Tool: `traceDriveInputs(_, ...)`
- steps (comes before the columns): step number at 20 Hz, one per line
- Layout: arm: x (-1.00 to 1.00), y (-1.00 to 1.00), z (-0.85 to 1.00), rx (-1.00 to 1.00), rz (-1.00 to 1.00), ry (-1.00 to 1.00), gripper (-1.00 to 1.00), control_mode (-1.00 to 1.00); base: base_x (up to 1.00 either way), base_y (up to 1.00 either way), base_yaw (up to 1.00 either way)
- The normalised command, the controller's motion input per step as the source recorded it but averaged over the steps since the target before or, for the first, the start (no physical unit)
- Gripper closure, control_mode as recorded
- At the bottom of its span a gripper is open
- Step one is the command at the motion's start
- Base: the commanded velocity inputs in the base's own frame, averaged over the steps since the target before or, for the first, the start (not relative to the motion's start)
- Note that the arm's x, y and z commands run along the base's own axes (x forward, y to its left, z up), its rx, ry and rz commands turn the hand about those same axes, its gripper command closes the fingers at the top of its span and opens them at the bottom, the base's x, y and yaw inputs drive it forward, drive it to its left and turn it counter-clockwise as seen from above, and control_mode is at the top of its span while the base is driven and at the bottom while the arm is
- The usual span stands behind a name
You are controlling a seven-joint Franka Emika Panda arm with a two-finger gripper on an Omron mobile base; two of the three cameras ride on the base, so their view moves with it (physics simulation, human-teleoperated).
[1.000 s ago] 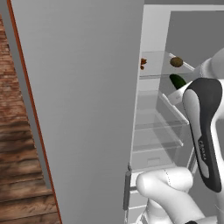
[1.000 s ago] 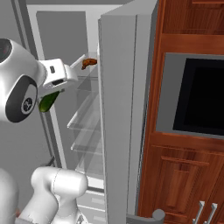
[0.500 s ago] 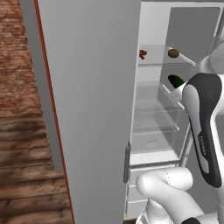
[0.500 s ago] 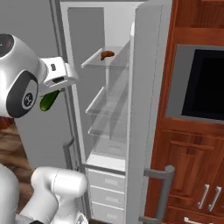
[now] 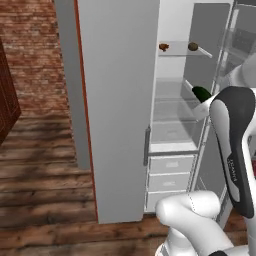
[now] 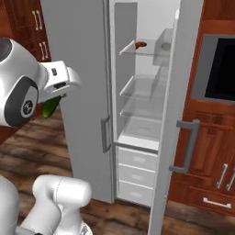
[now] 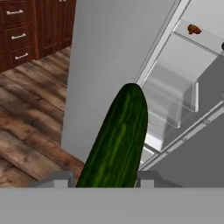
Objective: Open the fridge, remove the kiwi, cucumber, and chicken drumstick, and place them on any counter.
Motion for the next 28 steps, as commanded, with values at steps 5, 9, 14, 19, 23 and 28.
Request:
traceDriveInputs(5, 0.00, 0.00, 0.00, 0.00, 0.00, 0.00, 1.00, 1.00, 0.06, 0.47, 0.20)
traceDriveInputs(9, 0.00, 0.00, 0.00, 0.00, 0.00, 0.00, 1.00, 1.00, -0.03, 0.46, 0.80)
traceDriveInputs(14, 0.00, 0.00, 0.00, 0.00, 0.00, 0.00, 1.00, 1.00, 0.00, 0.00, 1.00)
traceDriveInputs(19, 0.00, 0.00, 0.00, 0.00, 0.00, 0.00, 1.00, 1.00, 0.00, 0.02, 1.00)
traceDriveInputs(23, 0.00, 0.00, 0.00, 0.00, 0.00, 0.00, 1.00, 1.00, -0.05, 0.15, 1.00)
traceDriveInputs(28, 0.00, 0.00, 0.00, 0.00, 0.00, 0.00, 1.00, 1.00, -0.33, 0.33, 1.00)
